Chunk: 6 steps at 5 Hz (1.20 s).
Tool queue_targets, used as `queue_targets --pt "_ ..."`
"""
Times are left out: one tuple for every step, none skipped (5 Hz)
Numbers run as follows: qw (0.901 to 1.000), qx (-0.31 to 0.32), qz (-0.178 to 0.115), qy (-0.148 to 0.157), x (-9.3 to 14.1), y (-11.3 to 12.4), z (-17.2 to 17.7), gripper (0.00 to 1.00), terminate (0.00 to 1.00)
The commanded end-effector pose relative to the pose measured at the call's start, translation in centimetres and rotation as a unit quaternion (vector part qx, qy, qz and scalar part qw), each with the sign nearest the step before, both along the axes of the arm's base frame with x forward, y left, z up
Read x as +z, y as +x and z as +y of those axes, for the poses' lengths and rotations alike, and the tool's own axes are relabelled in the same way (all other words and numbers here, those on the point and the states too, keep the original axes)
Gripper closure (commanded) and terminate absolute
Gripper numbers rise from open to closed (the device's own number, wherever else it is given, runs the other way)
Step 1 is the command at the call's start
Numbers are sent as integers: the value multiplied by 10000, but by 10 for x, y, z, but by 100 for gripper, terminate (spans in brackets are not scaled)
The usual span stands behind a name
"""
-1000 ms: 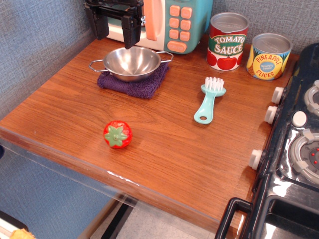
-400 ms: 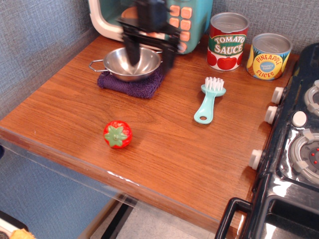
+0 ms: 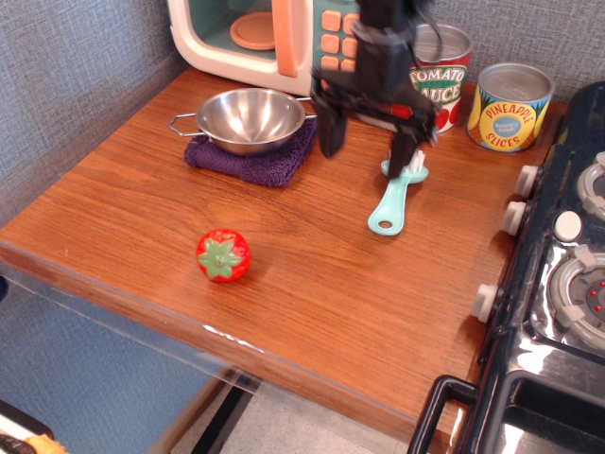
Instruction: Move the blue utensil to the bottom left corner of the table.
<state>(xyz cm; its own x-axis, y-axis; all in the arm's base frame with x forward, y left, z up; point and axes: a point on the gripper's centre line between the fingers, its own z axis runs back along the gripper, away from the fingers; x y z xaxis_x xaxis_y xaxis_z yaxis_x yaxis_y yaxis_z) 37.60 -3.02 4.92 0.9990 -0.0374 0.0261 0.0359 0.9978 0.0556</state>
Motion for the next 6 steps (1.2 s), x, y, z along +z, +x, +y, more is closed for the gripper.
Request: queue_targets --pt "9969 619 -469 159 -11 21 3 0 0" --pt "9945 813 -653 3 -14 22 4 0 0" --pt "9916 1024 -755 -248 -12 23 6 0 0" --pt "9913 1033 -776 -248 -12 21 5 0 0" --pt "9925 955 -745 -172 -18 22 5 0 0" --pt "9939 876 -662 -40 -23 21 7 100 0"
